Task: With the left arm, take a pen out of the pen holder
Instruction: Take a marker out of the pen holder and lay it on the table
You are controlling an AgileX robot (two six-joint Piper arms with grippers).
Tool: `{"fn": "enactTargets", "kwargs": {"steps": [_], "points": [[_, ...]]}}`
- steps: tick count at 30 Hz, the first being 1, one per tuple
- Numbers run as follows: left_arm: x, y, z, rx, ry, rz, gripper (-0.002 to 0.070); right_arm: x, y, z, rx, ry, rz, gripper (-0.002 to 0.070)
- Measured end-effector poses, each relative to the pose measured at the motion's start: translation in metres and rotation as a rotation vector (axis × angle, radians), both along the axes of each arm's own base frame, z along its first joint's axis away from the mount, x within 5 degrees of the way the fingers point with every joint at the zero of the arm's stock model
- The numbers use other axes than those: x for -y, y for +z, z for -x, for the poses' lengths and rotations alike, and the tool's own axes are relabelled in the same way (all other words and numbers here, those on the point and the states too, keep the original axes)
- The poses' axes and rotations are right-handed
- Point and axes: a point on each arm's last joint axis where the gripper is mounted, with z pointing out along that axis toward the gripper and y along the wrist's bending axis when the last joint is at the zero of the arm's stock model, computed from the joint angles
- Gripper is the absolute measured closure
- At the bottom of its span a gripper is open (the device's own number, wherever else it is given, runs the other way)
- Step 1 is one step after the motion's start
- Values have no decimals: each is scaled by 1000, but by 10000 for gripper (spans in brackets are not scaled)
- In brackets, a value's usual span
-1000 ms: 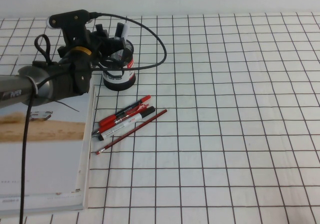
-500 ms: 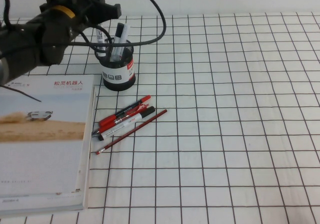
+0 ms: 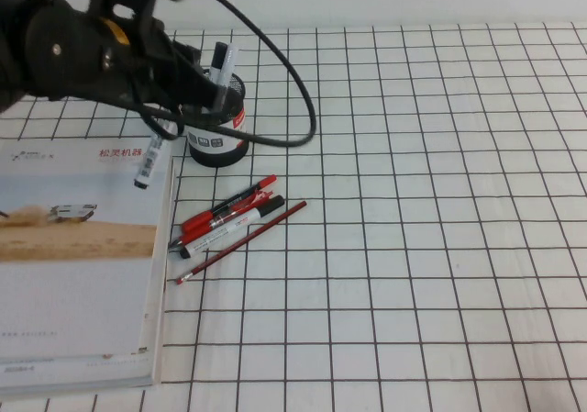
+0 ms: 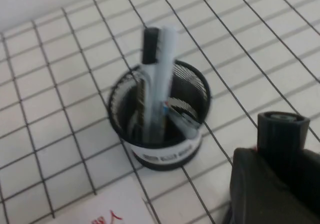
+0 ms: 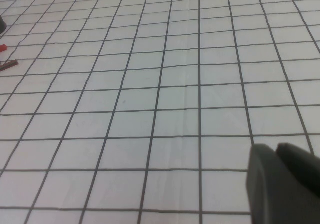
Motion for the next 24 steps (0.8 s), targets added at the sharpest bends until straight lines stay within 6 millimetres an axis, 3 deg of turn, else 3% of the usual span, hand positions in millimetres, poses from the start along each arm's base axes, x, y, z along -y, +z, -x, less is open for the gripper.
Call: {"fn": "enactTargets", "kwargs": {"steps": [9,17,24], "points": [[57,-36,24,-259,-244,-209,565,0,0,0,0,0,0,691],[83,-68,2,-467,-301,-331,565,0,0,0,0,0,0,691],[95,-95,-17,-516,-316,-368,565,0,0,0,0,0,0,691]]}}
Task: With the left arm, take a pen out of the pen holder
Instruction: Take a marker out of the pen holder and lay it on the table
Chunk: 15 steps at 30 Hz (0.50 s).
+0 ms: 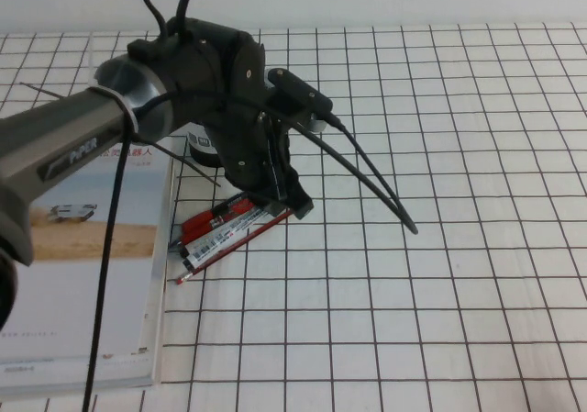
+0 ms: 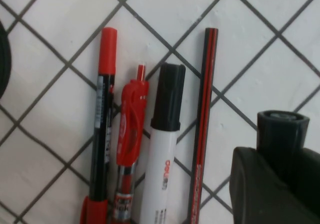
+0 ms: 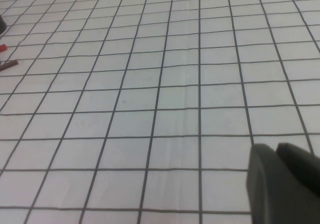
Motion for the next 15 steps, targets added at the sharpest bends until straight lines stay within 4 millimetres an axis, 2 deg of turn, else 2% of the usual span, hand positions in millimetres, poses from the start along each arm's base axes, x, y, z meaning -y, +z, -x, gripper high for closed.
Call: {"fn": "enactTargets", "kwargs": {"steps": [8,15], "points": [[5,-29,-10,-21,-15,-41,565,0,0,0,0,0,0,691],[7,-39,-16,-6,-18,-46,565,0,0,0,0,0,0,691]]}}
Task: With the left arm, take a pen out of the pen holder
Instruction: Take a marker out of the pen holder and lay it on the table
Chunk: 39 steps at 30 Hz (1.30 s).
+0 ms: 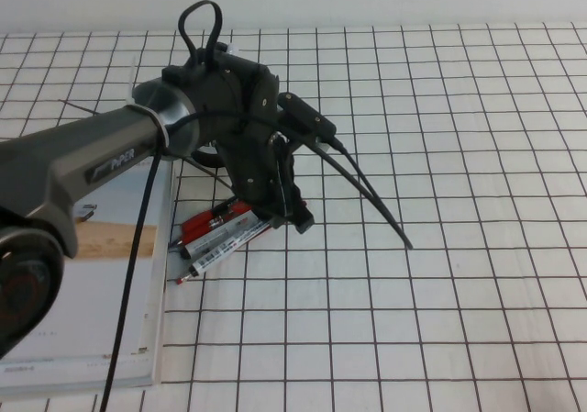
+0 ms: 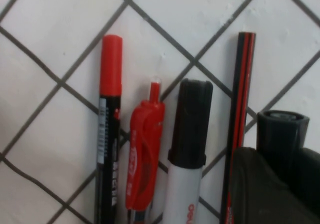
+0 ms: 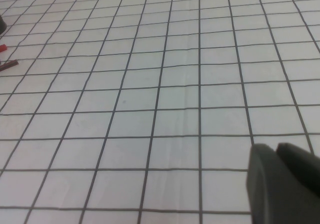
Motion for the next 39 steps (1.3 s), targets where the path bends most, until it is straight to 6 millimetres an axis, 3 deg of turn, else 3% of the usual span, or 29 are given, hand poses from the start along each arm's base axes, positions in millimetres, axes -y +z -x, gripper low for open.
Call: {"fn": "enactTargets", "kwargs": {"steps": [27,35,39], "points": [[0,-15,-9,42,-51,-28,565,0,0,0,0,0,0,691],[0,-14,-10,50,-37,-18,449,0,0,0,0,0,0,691],[0,-14,-11,47,4,-11,429,0,0,0,0,0,0,691]]}}
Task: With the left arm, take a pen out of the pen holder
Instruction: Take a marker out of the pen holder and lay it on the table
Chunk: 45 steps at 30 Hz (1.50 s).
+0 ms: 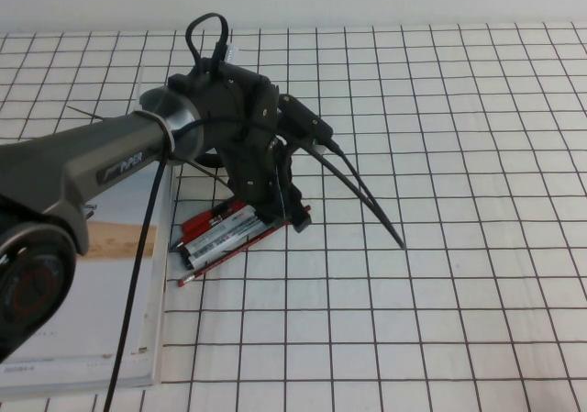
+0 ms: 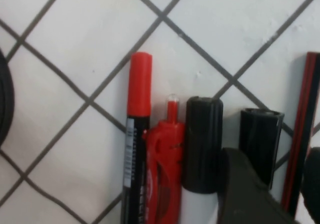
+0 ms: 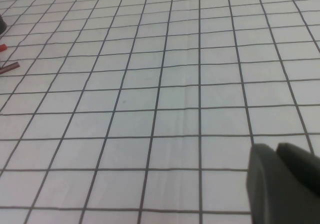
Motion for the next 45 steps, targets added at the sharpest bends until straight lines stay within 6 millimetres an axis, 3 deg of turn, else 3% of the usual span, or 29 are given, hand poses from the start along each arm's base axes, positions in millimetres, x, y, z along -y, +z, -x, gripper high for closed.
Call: {"fn": "enactTargets", "kwargs": {"steps": [4,8,11,16,22,27,34,45], "points": [[-2,5,1,-1,29,-3,426,0,0,0,0,0,0,691],[-5,28,7,16,37,15,429,0,0,0,0,0,0,691],[-8,53,13,47,43,51,480,0,0,0,0,0,0,691],[-16,103,29,113,52,140,640,0,0,0,0,0,0,691],[-30,165,57,239,63,275,671,0,0,0,0,0,0,691],[-57,203,98,393,76,405,675,0,0,0,0,0,0,691],[-95,188,154,515,135,547,675,0,0,0,0,0,0,691],[-150,122,236,618,276,799,675,0,0,0,0,0,0,691]]}}
